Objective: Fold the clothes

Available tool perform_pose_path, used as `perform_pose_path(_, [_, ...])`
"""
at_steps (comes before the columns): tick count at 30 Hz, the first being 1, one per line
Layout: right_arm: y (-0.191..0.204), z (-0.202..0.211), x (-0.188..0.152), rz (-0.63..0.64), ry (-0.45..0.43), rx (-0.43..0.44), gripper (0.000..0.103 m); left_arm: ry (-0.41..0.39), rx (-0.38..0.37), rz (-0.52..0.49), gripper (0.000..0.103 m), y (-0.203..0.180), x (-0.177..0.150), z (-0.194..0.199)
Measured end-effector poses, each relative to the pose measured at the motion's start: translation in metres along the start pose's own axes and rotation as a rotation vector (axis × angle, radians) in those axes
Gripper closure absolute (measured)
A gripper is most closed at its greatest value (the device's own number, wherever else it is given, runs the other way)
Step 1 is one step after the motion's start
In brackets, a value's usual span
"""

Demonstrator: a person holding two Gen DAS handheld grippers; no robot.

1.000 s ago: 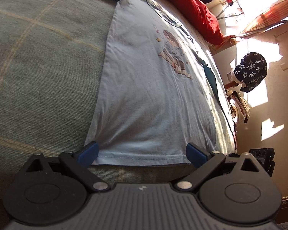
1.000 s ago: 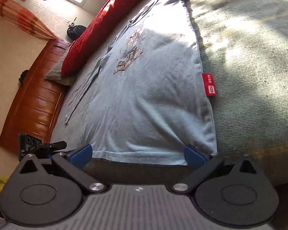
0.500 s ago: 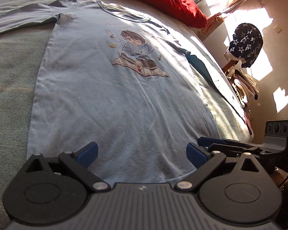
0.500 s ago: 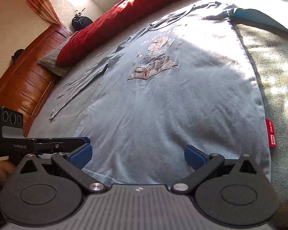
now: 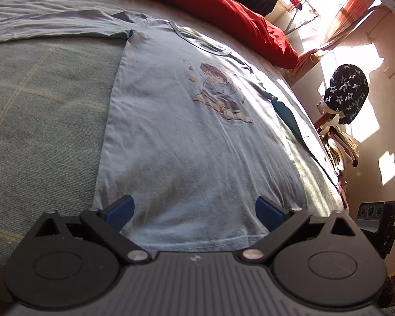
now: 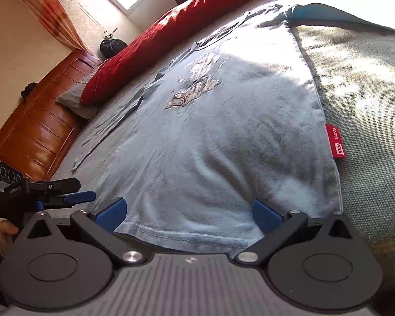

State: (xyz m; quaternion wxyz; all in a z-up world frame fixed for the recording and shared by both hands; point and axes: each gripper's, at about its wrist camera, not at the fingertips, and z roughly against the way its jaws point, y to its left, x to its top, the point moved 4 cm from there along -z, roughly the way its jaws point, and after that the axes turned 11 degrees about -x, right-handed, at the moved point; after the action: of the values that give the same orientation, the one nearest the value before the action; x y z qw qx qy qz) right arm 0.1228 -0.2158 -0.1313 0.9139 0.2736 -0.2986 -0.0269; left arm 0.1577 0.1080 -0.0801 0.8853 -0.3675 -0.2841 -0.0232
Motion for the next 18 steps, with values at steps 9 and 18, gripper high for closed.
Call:
perform_pose_path(9, [0.003, -0.002, -0.003, -0.008, -0.017, -0.021, 0.000, 0.022, 0.080, -0.034, 0.005, 0.004, 0.007, -0.038])
perform_pose_path(18, [0.013, -0.002, -0.007, 0.088, -0.032, -0.071, 0.000, -0.037, 0.115, -0.018, 0.004, 0.001, -0.018, -0.016])
